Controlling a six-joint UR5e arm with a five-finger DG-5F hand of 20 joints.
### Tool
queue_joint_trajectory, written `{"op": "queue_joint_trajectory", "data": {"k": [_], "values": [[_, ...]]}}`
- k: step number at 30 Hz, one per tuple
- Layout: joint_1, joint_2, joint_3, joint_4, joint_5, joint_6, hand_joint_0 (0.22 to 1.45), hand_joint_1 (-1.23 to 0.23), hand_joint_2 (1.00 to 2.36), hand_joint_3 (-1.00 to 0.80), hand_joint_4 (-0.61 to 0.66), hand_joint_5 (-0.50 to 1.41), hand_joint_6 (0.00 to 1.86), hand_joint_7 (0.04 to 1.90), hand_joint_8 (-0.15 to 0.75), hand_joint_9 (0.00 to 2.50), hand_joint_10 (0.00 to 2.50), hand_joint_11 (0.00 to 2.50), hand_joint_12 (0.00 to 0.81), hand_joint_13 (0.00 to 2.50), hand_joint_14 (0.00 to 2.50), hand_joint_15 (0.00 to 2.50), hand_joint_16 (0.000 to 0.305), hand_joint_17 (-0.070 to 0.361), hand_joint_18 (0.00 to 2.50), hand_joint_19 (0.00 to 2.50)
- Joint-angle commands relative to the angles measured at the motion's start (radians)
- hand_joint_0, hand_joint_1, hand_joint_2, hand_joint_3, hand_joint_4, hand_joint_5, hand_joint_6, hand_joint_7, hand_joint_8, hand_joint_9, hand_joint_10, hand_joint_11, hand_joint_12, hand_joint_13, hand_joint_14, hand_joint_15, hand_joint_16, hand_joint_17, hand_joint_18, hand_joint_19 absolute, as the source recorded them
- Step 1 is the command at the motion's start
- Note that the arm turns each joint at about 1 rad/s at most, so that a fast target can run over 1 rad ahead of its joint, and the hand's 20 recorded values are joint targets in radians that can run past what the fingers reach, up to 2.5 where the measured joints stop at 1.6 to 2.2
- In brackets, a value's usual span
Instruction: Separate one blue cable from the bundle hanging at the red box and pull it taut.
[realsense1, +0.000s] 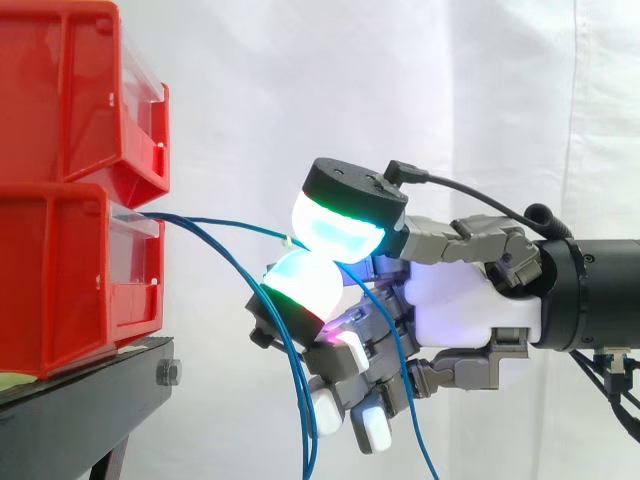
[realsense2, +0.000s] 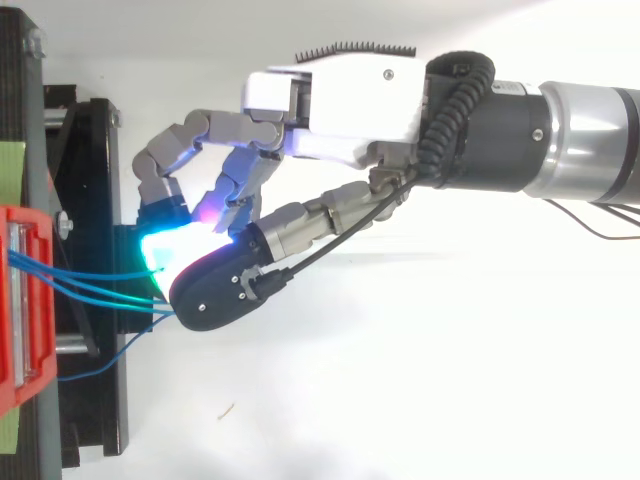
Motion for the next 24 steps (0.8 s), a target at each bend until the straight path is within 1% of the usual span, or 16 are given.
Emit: {"op": "queue_joint_trajectory", "data": {"k": [1, 5, 7, 8, 9, 10, 11, 12, 15, 18, 24], "values": [[0.000, 0.000, 0.001, 0.000, 0.000, 0.000, 0.69, -0.80, 1.02, -0.14, 0.09, -0.22, 0.86, 1.31, 0.321, 0.96, 0.03, 1.15, 0.355, 0.97, 0.02, 0.59, 0.054, 0.122, 1.00, 0.59], [-0.001, 0.000, 0.000, 0.000, 0.008, 0.000, 0.69, -0.80, 1.02, -0.14, 0.10, -0.22, 0.86, 1.32, 0.318, 0.97, 0.03, 1.15, 0.357, 0.98, 0.02, 0.59, 0.054, 0.122, 1.00, 0.60], [0.000, 0.000, 0.000, 0.000, 0.008, 0.000, 0.67, -0.78, 1.02, -0.23, 0.12, -0.22, 0.85, 1.30, 0.319, 0.96, 0.03, 1.16, 0.359, 0.97, 0.02, 0.60, 0.054, 0.122, 1.00, 0.60], [0.000, 0.000, 0.000, 0.000, 0.008, 0.000, 0.60, -0.68, 1.01, -0.43, 0.13, -0.22, 0.84, 1.28, 0.318, 0.96, 0.03, 1.15, 0.361, 0.97, 0.02, 0.60, 0.055, 0.124, 0.99, 0.61], [0.000, 0.000, 0.001, 0.000, 0.008, 0.000, 0.58, -0.63, 1.00, -0.50, 0.14, -0.22, 0.83, 1.27, 0.324, 0.97, 0.03, 1.15, 0.361, 0.97, 0.02, 0.60, 0.055, 0.125, 0.99, 0.61], [0.000, 0.000, 0.000, 0.000, 0.006, 0.000, 0.55, -0.54, 1.00, -0.50, 0.15, -0.22, 0.82, 1.25, 0.326, 0.97, 0.03, 1.15, 0.368, 0.98, 0.02, 0.61, 0.056, 0.126, 1.00, 0.62], [0.000, 0.000, 0.000, 0.000, 0.006, 0.000, 0.55, -0.51, 1.00, -0.50, 0.15, -0.22, 0.82, 1.24, 0.330, 0.97, 0.03, 1.15, 0.369, 0.98, 0.02, 0.61, 0.056, 0.127, 1.00, 0.62], [0.000, 0.000, 0.000, 0.000, 0.006, 0.000, 0.55, -0.45, 1.00, -0.50, 0.14, -0.21, 0.81, 1.22, 0.330, 0.98, 0.03, 1.14, 0.370, 0.98, 0.02, 0.60, 0.056, 0.126, 1.00, 0.62], [0.002, 0.000, 0.000, 0.000, 0.008, 0.000, 0.61, -0.37, 1.00, -0.50, 0.15, -0.20, 0.79, 1.22, 0.323, 0.99, 0.03, 1.15, 0.363, 0.98, 0.02, 0.61, 0.054, 0.122, 0.98, 0.64], [0.002, 0.000, 0.000, 0.000, 0.006, 0.000, 0.64, -0.39, 1.00, -0.48, 0.15, -0.19, 0.77, 1.24, 0.323, 1.00, 0.03, 1.15, 0.362, 0.99, 0.02, 0.61, 0.054, 0.122, 0.99, 0.65], [0.002, 0.000, 0.000, 0.000, 0.008, 0.000, 0.62, -0.50, 1.02, -0.27, 0.15, -0.18, 0.73, 1.28, 0.319, 0.99, 0.03, 1.16, 0.363, 0.98, 0.02, 0.62, 0.055, 0.123, 0.98, 0.66]]}}
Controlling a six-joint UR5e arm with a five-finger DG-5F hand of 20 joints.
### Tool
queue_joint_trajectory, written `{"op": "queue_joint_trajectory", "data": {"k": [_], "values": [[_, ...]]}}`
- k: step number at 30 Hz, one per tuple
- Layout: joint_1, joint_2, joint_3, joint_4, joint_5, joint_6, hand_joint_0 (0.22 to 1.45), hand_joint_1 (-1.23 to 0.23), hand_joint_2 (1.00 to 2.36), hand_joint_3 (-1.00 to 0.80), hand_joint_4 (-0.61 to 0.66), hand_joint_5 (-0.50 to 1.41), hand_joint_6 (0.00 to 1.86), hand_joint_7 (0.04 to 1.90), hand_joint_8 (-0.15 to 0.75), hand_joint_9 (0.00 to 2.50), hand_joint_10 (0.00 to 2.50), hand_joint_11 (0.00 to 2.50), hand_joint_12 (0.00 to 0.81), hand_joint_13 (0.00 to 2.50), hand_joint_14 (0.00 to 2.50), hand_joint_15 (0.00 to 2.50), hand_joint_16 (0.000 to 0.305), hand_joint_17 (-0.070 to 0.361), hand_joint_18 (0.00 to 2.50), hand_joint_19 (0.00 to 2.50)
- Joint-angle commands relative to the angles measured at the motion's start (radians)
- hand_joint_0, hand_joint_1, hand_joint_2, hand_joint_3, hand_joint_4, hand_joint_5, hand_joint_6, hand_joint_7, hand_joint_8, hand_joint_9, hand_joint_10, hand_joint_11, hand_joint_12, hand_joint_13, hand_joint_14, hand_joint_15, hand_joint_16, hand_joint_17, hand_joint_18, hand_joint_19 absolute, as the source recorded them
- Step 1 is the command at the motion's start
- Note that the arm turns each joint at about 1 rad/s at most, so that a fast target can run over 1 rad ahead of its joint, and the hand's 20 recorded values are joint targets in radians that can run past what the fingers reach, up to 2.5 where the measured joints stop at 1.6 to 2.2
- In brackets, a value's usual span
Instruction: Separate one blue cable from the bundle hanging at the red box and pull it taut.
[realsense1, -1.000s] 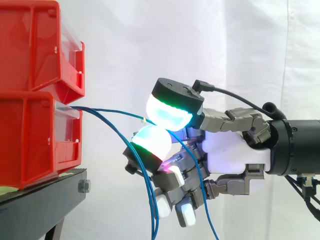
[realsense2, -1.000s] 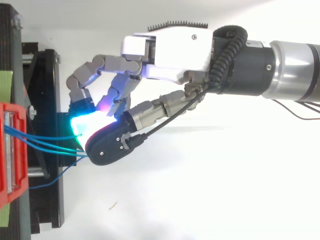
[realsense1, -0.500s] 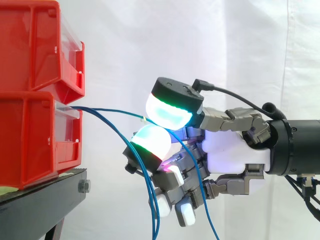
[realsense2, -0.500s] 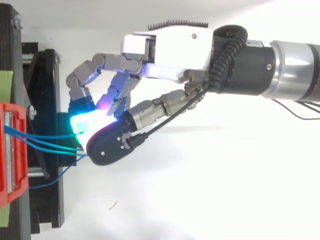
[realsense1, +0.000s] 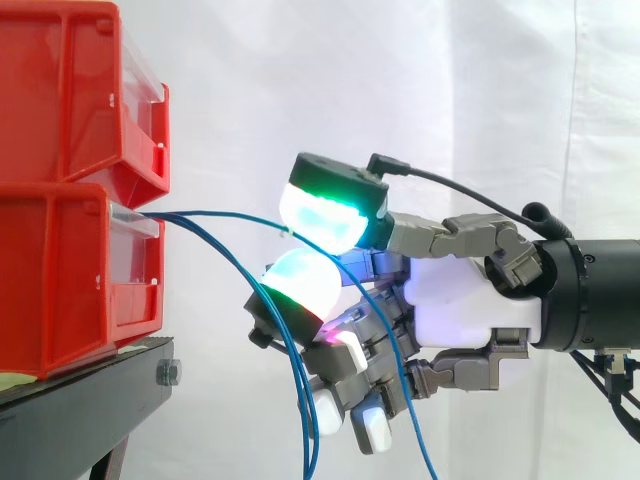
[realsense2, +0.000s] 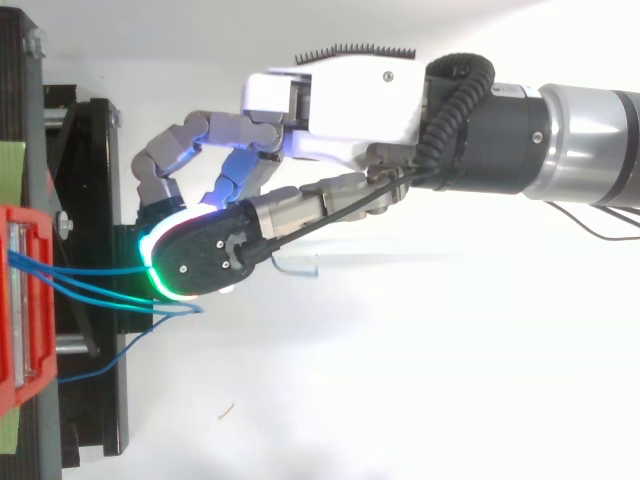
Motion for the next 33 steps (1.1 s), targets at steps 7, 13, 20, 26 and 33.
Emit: {"op": "queue_joint_trajectory", "data": {"k": [7, 13, 20, 26, 33], "values": [[0.000, 0.000, 0.000, 0.000, 0.001, 0.000, 0.61, -0.66, 1.02, -0.17, 0.16, -0.22, 0.82, 1.28, 0.326, 0.95, 0.03, 1.14, 0.367, 0.97, 0.02, 0.60, 0.055, 0.124, 0.98, 0.63], [0.002, 0.000, 0.000, 0.000, 0.001, 0.002, 0.63, -0.70, 1.02, -0.21, 0.15, -0.22, 0.84, 1.26, 0.325, 0.94, 0.03, 1.13, 0.363, 0.97, 0.02, 0.60, 0.055, 0.124, 0.99, 0.62], [0.000, 0.000, 0.000, 0.000, 0.002, 0.011, 0.69, -0.78, 1.02, -0.22, 0.09, -0.23, 0.85, 1.30, 0.320, 0.95, 0.03, 1.14, 0.360, 0.99, 0.02, 0.59, 0.054, 0.122, 1.01, 0.58], [0.000, 0.000, 0.000, -0.002, 0.002, 0.017, 0.72, -0.82, 1.01, -0.32, 0.11, -0.23, 0.86, 1.26, 0.322, 0.95, 0.03, 1.13, 0.353, 0.98, 0.02, 0.58, 0.054, 0.121, 1.01, 0.56], [0.002, 0.000, 0.000, -0.003, 0.002, 0.020, 0.72, -0.84, 1.02, -0.29, -0.02, -0.22, 0.87, 1.30, 0.315, 1.01, 0.03, 1.17, 0.343, 0.99, 0.02, 0.59, 0.053, 0.118, 1.02, 0.57]]}}
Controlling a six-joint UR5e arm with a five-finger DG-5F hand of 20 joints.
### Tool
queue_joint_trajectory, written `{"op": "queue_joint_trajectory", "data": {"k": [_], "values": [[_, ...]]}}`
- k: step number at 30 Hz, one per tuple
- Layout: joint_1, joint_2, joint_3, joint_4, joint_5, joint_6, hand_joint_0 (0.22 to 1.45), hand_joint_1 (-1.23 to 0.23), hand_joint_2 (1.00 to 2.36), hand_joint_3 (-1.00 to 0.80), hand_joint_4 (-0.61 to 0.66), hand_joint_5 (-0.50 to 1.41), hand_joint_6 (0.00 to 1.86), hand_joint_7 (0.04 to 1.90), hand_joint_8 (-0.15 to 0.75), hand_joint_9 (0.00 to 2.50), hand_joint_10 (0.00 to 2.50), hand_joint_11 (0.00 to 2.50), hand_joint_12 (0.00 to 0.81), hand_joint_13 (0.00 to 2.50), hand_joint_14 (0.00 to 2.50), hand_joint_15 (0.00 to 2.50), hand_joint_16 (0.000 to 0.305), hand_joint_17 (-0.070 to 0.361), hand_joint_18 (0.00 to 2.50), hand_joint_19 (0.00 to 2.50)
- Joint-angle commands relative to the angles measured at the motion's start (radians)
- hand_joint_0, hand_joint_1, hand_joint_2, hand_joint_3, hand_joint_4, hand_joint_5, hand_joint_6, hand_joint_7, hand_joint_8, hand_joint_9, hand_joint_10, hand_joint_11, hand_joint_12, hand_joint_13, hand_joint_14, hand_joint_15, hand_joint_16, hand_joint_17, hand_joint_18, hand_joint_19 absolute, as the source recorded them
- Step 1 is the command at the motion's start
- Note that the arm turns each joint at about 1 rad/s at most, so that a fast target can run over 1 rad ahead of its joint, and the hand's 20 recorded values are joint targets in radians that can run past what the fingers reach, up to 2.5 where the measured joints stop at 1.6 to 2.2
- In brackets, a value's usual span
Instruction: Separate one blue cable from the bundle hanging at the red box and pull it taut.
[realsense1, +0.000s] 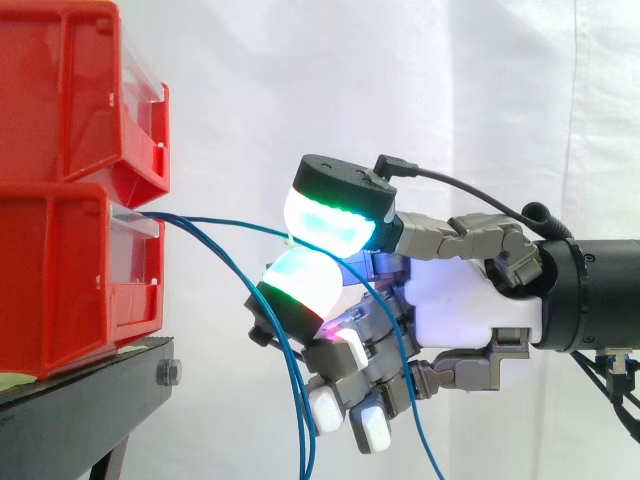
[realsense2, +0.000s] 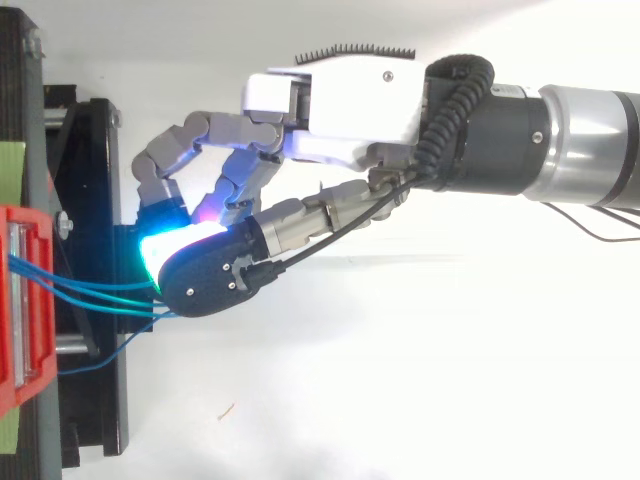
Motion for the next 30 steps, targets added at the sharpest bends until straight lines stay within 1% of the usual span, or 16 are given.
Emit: {"op": "queue_joint_trajectory", "data": {"k": [1, 2, 6, 7, 8, 9, 10, 11, 13, 14, 16, 18, 23, 24, 28, 30], "values": [[0.001, -0.001, 0.000, -0.002, 0.000, 0.003, 0.71, -0.84, 1.02, -0.27, -0.05, -0.21, 0.87, 1.31, 0.311, 1.01, 0.03, 1.17, 0.341, 0.99, 0.02, 0.59, 0.053, 0.118, 1.01, 0.57], [-0.001, -0.001, 0.000, -0.007, 0.000, 0.007, 0.71, -0.85, 1.02, -0.24, -0.09, -0.21, 0.87, 1.35, 0.311, 1.02, 0.03, 1.17, 0.343, 0.99, 0.02, 0.59, 0.052, 0.118, 1.01, 0.57], [0.001, 0.001, 0.000, -0.024, 0.006, 0.038, 0.72, -0.87, 1.02, -0.20, -0.18, -0.21, 0.86, 1.39, 0.300, 1.05, 0.03, 1.17, 0.338, 0.99, 0.02, 0.60, 0.052, 0.117, 1.00, 0.59], [0.002, 0.001, 0.002, -0.040, 0.034, 0.085, 0.72, -0.87, 1.02, -0.20, -0.19, -0.21, 0.86, 1.39, 0.299, 1.05, 0.03, 1.18, 0.336, 0.99, 0.02, 0.60, 0.052, 0.116, 1.00, 0.59], [0.002, 0.001, 0.000, -0.044, 0.041, 0.098, 0.72, -0.88, 1.02, -0.21, -0.19, -0.21, 0.86, 1.41, 0.297, 1.07, 0.03, 1.18, 0.337, 1.00, 0.02, 0.61, 0.052, 0.116, 1.00, 0.60], [0.004, -0.001, 0.000, -0.048, 0.054, 0.121, 0.71, -0.87, 1.02, -0.24, -0.13, -0.21, 0.85, 1.45, 0.298, 1.07, 0.03, 1.18, 0.339, 1.00, 0.02, 0.60, 0.052, 0.116, 1.00, 0.59], [0.004, 0.001, 0.000, -0.050, 0.060, 0.128, 0.71, -0.87, 1.02, -0.27, -0.10, -0.21, 0.85, 1.46, 0.302, 1.07, 0.03, 1.19, 0.338, 1.00, 0.03, 0.59, 0.052, 0.116, 1.00, 0.59], [0.005, -0.001, 0.000, -0.050, 0.063, 0.135, 0.70, -0.85, 1.02, -0.31, -0.04, -0.21, 0.84, 1.46, 0.298, 1.06, 0.03, 1.18, 0.339, 1.00, 0.02, 0.60, 0.052, 0.116, 1.00, 0.60], [0.005, 0.001, 0.000, -0.050, 0.066, 0.144, 0.67, -0.83, 1.01, -0.40, 0.03, -0.22, 0.83, 1.41, 0.307, 1.05, 0.03, 1.18, 0.345, 0.99, 0.02, 0.60, 0.052, 0.117, 0.99, 0.60], [0.005, 0.001, 0.000, -0.050, 0.066, 0.144, 0.67, -0.82, 1.01, -0.40, 0.03, -0.22, 0.83, 1.42, 0.309, 1.05, 0.03, 1.16, 0.347, 0.99, 0.02, 0.61, 0.052, 0.117, 0.99, 0.60], [0.007, -0.001, 0.000, -0.053, 0.068, 0.144, 0.65, -0.80, 1.01, -0.42, 0.05, -0.22, 0.83, 1.36, 0.309, 1.04, 0.03, 1.18, 0.348, 0.99, 0.02, 0.60, 0.052, 0.117, 0.99, 0.61], [0.010, 0.001, 0.000, -0.053, 0.068, 0.142, 0.64, -0.78, 1.01, -0.43, 0.07, -0.22, 0.82, 1.37, 0.310, 1.04, 0.03, 1.17, 0.350, 0.99, 0.02, 0.61, 0.052, 0.116, 0.99, 0.61], [0.010, -0.001, 0.000, -0.053, 0.068, 0.142, 0.62, -0.71, 1.00, -0.48, 0.09, -0.21, 0.81, 1.33, 0.316, 1.03, 0.03, 1.16, 0.353, 0.99, 0.02, 0.60, 0.052, 0.117, 0.99, 0.62], [0.010, -0.001, -0.002, -0.053, 0.068, 0.142, 0.61, -0.70, 1.00, -0.50, 0.11, -0.21, 0.80, 1.31, 0.315, 1.02, 0.03, 1.16, 0.356, 0.99, 0.02, 0.61, 0.052, 0.117, 0.99, 0.62], [0.012, -0.001, 0.000, -0.053, 0.068, 0.142, 0.59, -0.68, 1.00, -0.50, 0.12, -0.21, 0.79, 1.26, 0.315, 1.02, 0.03, 1.16, 0.358, 0.99, 0.03, 0.61, 0.052, 0.118, 0.99, 0.63], [0.012, 0.001, 0.000, -0.053, 0.068, 0.141, 0.58, -0.67, 1.00, -0.50, 0.13, -0.20, 0.77, 1.27, 0.317, 1.02, 0.03, 1.16, 0.359, 0.99, 0.02, 0.61, 0.053, 0.118, 0.99, 0.63]]}}
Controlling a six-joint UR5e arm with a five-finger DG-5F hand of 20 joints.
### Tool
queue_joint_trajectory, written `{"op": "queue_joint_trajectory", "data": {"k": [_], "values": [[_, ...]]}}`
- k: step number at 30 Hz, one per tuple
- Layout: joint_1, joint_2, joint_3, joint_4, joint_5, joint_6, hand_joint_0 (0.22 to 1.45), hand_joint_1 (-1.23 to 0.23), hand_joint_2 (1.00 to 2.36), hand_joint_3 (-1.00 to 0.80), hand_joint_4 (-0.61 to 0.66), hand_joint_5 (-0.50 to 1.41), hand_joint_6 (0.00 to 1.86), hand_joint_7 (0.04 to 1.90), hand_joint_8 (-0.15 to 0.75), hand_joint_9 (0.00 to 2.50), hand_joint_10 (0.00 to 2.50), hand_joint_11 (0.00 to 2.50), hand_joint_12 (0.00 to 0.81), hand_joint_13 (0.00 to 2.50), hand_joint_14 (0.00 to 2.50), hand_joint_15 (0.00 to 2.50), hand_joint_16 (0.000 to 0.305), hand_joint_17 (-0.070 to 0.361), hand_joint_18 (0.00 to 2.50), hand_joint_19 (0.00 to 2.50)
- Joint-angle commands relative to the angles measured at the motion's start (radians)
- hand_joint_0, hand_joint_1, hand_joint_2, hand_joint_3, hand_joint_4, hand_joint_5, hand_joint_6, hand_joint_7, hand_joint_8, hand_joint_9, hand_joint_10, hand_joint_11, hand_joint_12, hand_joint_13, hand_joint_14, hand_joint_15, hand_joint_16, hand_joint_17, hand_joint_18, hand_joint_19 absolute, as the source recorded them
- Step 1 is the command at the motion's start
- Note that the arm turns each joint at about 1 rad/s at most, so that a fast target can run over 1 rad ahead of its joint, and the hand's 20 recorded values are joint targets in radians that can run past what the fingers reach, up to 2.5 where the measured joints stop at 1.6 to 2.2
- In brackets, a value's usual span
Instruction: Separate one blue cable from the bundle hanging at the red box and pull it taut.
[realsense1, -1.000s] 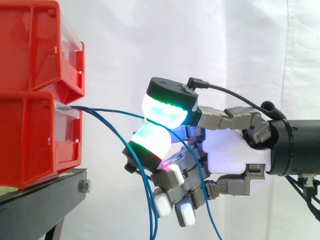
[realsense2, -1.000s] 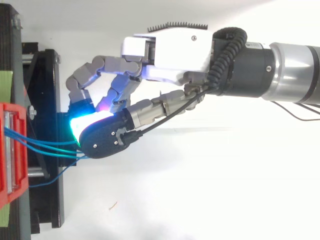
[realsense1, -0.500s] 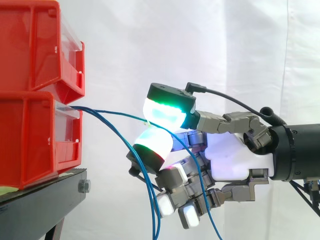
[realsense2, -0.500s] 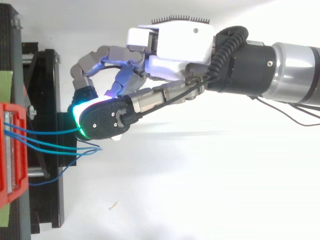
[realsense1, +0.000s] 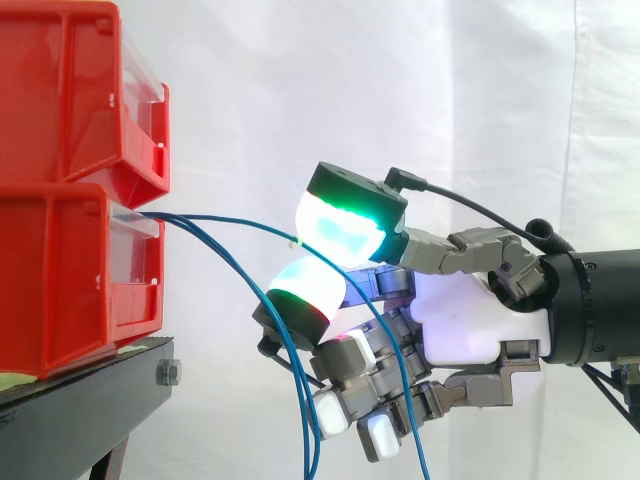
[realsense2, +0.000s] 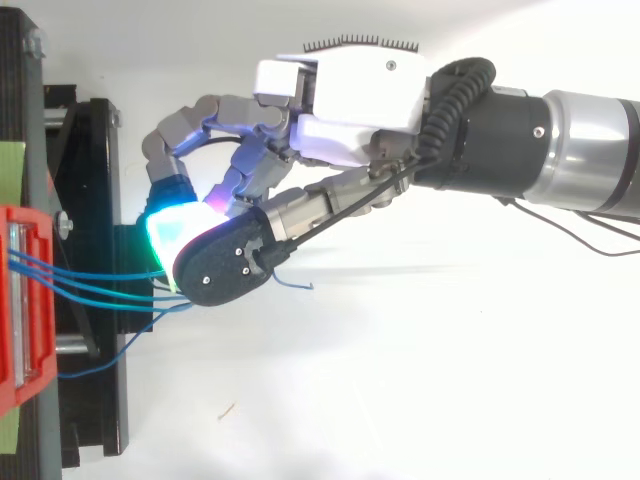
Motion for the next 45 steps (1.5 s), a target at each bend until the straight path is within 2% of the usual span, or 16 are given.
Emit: {"op": "queue_joint_trajectory", "data": {"k": [1, 6, 13, 23, 27, 28, 45], "values": [[0.001, 0.000, 0.000, 0.000, 0.000, -0.001, 0.58, -0.67, 1.00, -0.50, 0.14, -0.20, 0.77, 1.27, 0.314, 1.02, 0.03, 1.15, 0.359, 0.99, 0.02, 0.61, 0.053, 0.118, 0.99, 0.63], [0.001, 0.000, 0.000, 0.000, 0.000, -0.001, 0.57, -0.65, 1.00, -0.50, 0.14, -0.19, 0.75, 1.28, 0.314, 1.02, 0.03, 1.15, 0.362, 0.99, 0.02, 0.61, 0.053, 0.120, 1.00, 0.63], [0.002, 0.001, 0.000, 0.003, 0.000, -0.001, 0.50, -0.54, 1.00, -0.50, 0.17, -0.18, 0.69, 1.30, 0.334, 1.02, 0.03, 1.14, 0.381, 1.01, 0.02, 0.61, 0.057, 0.129, 1.02, 0.62], [0.004, 0.000, 0.000, 0.005, 0.003, -0.001, 0.49, -0.53, 1.00, -0.50, 0.18, -0.19, 0.70, 1.30, 0.341, 1.04, 0.03, 1.16, 0.378, 1.09, 0.03, 0.70, 0.058, 0.132, 1.04, 0.61], [0.004, 0.000, 0.000, 0.003, 0.006, -0.001, 0.50, -0.53, 1.00, -0.50, 0.18, -0.19, 0.70, 1.30, 0.339, 1.05, 0.03, 1.19, 0.380, 1.17, 0.03, 0.85, 0.058, 0.131, 1.04, 0.61], [0.004, 0.001, 0.000, 0.002, 0.006, -0.001, 0.50, -0.52, 1.00, -0.50, 0.18, -0.19, 0.70, 1.30, 0.340, 1.07, 0.03, 1.24, 0.379, 1.23, 0.03, 0.96, 0.058, 0.131, 1.05, 0.61], [0.004, 0.000, 0.000, 0.000, 0.006, -0.001, 0.50, -0.52, 1.00, -0.50, 0.19, -0.20, 0.71, 1.27, 0.325, 1.11, 0.02, 1.48, 0.361, 1.43, 0.01, 1.76, 0.060, 0.134, 1.08, 0.68]]}}
